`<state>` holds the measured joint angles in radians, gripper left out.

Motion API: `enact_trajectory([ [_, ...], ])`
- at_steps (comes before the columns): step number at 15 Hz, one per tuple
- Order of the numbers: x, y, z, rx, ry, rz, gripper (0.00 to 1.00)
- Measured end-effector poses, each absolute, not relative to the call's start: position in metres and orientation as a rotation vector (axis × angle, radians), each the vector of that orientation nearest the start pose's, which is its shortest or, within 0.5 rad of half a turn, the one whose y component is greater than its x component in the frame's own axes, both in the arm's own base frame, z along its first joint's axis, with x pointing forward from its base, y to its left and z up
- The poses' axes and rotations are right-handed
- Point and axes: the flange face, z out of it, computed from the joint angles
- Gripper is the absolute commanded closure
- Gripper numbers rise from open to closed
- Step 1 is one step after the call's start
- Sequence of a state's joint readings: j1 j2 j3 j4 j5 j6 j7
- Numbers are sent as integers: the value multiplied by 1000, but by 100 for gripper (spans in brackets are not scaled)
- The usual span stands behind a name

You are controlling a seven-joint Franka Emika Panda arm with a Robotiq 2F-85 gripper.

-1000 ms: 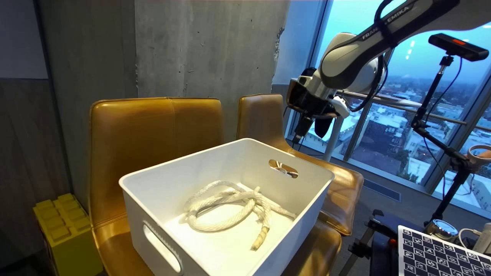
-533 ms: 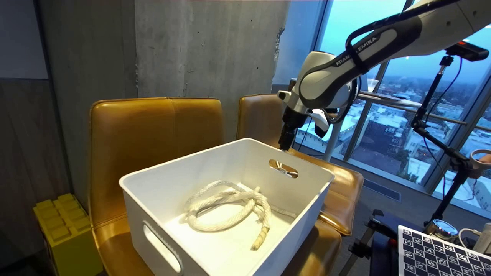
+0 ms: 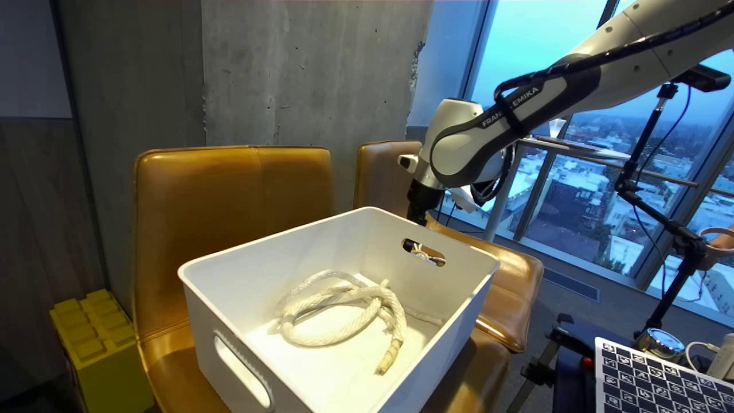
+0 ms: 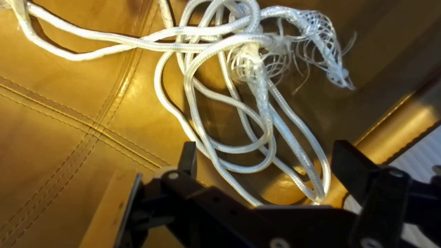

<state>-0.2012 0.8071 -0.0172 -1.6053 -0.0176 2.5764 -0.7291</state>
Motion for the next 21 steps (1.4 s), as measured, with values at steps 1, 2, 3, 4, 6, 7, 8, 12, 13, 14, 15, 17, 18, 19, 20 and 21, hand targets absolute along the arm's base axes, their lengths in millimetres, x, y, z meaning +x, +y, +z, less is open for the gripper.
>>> enact_trajectory([
  [1, 694, -151, 167, -3117, -850, -223, 32],
  [2, 697, -151, 165, -3118, -849, -227, 34],
  [3, 699, -152, 163, -3120, -850, -230, 40],
  [4, 701, -152, 160, -3122, -853, -230, 50],
  [6, 703, -152, 154, -3126, -853, -225, 66],
  [7, 704, -152, 151, -3129, -851, -222, 72],
  [8, 704, -152, 149, -3131, -848, -219, 81],
  [12, 706, -153, 142, -3137, -842, -206, 100],
  [13, 706, -152, 141, -3137, -842, -203, 100],
  [14, 706, -151, 140, -3135, -844, -201, 74],
  [15, 707, -149, 140, -3132, -848, -203, 74],
  [17, 711, -138, 144, -3119, -868, -221, 64],
  [18, 714, -130, 149, -3111, -882, -237, 55],
  [19, 717, -121, 156, -3103, -898, -255, 49],
  [20, 721, -112, 163, -3097, -916, -276, 41],
  [21, 725, -105, 170, -3093, -934, -295, 34],
])
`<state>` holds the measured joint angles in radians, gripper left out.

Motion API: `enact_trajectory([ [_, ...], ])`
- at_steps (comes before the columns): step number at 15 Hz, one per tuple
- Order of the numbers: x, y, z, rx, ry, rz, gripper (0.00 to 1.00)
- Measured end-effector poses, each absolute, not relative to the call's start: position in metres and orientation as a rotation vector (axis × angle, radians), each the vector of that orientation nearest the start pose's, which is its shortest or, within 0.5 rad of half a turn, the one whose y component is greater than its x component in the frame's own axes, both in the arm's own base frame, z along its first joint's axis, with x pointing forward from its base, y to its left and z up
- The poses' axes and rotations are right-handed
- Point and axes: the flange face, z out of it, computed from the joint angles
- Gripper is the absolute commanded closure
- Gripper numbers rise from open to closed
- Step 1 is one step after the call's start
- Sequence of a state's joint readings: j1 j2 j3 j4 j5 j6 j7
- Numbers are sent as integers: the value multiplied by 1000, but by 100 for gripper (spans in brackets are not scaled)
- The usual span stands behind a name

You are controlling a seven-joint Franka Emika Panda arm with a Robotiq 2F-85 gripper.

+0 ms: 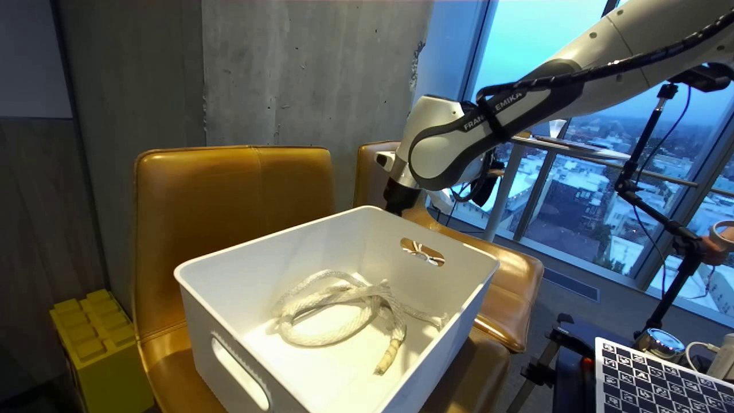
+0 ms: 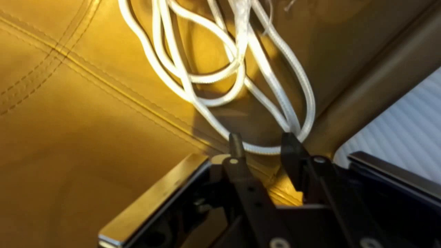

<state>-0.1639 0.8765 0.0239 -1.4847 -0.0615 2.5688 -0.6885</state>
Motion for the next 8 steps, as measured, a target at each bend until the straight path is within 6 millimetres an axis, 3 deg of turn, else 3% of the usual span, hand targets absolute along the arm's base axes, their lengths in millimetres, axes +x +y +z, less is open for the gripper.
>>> enact_trajectory([
  [4, 732, -92, 185, -3091, -974, -325, 5],
  [8, 729, -88, 180, -3086, -989, -297, 0],
])
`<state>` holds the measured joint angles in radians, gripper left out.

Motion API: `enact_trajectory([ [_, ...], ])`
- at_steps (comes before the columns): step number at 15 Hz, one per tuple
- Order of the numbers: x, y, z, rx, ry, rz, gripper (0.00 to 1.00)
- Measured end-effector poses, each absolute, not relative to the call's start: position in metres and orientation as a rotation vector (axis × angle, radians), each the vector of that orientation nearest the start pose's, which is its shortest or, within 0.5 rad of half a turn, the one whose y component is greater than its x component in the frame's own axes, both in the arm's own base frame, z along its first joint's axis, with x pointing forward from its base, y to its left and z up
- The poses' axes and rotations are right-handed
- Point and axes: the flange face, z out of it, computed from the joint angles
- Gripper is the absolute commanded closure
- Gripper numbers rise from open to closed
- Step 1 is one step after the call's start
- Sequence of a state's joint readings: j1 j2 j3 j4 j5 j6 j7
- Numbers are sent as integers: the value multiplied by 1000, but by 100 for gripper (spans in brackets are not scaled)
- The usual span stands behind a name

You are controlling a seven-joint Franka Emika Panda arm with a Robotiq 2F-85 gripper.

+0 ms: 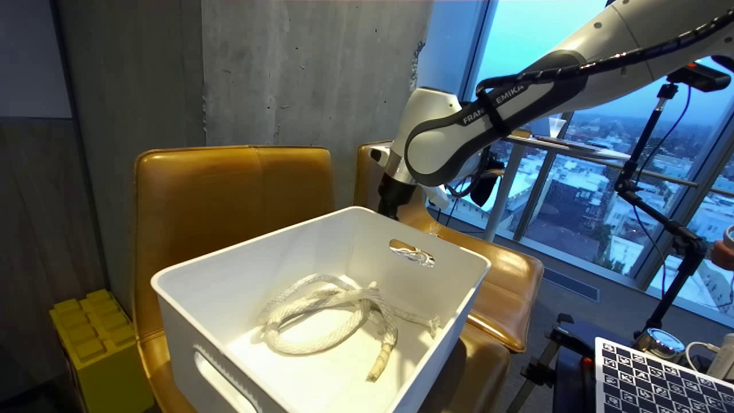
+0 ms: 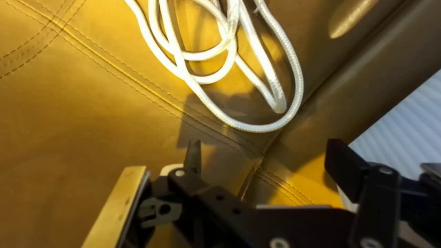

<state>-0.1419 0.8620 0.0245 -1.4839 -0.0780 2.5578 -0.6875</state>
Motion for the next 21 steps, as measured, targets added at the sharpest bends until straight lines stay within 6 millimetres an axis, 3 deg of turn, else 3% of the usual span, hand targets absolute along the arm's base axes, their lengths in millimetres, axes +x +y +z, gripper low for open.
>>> enact_trajectory([
  [6, 714, -75, 168, -3082, -938, -231, 0],
  [12, 710, -93, 167, -3106, -881, -212, 0],
  [15, 710, -101, 169, -3114, -874, -216, 6],
  [16, 709, -102, 169, -3116, -873, -214, 17],
  [18, 709, -106, 169, -3122, -873, -212, 25],
  [19, 709, -107, 170, -3125, -872, -211, 40],
  [21, 710, -112, 172, -3132, -865, -207, 53],
])
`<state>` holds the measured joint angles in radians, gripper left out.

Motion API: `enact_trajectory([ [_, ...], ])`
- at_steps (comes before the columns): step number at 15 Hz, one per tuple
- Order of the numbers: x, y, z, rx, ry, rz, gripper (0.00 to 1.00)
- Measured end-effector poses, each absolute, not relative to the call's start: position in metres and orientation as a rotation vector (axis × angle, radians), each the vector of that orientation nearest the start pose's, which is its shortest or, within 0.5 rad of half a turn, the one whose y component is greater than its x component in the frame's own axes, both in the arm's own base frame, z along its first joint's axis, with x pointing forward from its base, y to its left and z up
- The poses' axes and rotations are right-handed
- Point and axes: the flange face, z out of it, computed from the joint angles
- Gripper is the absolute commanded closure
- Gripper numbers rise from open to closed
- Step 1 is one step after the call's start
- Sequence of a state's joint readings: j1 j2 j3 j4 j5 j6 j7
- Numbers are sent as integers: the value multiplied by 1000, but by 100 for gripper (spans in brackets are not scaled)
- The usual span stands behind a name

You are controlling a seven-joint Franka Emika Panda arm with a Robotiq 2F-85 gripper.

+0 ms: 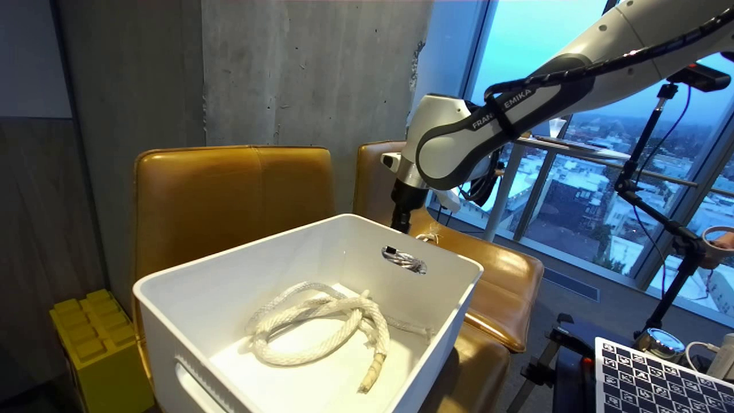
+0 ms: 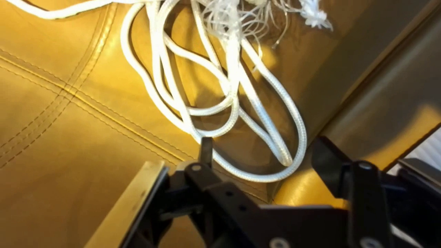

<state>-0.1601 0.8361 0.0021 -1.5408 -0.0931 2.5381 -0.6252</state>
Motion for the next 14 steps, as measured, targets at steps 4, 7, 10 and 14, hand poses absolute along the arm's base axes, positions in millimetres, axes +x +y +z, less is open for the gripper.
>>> enact_trajectory([
  [4, 708, -127, 168, -3146, -840, -173, 40],
  [7, 705, -132, 155, -3146, -833, -145, 23],
  [10, 706, -126, 146, -3139, -848, -131, 21],
  [14, 714, -115, 146, -3137, -888, -141, 47],
])
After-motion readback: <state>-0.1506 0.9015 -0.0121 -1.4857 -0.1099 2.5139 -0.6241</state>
